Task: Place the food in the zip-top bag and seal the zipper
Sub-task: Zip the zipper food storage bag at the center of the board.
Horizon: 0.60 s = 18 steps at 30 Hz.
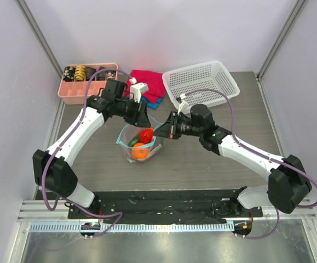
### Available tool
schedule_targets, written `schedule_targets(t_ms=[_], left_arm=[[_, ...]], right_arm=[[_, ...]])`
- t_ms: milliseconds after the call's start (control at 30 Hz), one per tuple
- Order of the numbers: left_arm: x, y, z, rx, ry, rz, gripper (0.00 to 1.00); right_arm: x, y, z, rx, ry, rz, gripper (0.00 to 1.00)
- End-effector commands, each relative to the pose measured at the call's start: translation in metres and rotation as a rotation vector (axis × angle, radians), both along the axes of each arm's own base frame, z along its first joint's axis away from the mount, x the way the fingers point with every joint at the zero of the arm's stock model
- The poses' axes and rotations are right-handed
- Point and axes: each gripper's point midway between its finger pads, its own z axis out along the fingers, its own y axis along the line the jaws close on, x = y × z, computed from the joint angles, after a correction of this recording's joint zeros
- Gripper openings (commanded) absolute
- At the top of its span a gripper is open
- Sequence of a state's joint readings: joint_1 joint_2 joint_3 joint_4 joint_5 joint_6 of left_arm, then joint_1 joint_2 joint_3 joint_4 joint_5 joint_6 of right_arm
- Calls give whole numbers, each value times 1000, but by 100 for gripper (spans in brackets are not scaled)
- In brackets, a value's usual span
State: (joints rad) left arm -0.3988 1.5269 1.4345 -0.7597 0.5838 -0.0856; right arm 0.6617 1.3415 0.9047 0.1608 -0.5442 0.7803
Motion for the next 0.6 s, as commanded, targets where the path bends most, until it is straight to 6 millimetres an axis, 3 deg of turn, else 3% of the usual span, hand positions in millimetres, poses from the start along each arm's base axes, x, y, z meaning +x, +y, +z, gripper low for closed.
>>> schedule_targets(t_ms=[0,133,233,300,333,433,500,567], left_arm=[[-23,-25,8,-47,-24,-172,45],[-49,-33,8,-110,17,-303,15],[-55,-33,5,-117,46,-337,0],[-60,-30,0,-107,68,-390,0],[-60,-27,-1,-122,86,-399,0],[-58,-22,-3,-160,131,-416,0],[-55,-19,-4,-164,142,-419,0],[-52,-18,-4,-166,134,-436,0]], right_arm=[[2,10,47,111,-106,-58,1],[1,13,57,119,-123,-93,1],[-4,14,54,99,-158,-55,5],[-11,11,48,61,-201,-14,25],[-18,9,45,37,-263,42,44],[-35,-5,42,-32,-433,139,70],[-45,-20,49,-61,-521,160,76],[-43,-34,55,-120,-690,173,76]])
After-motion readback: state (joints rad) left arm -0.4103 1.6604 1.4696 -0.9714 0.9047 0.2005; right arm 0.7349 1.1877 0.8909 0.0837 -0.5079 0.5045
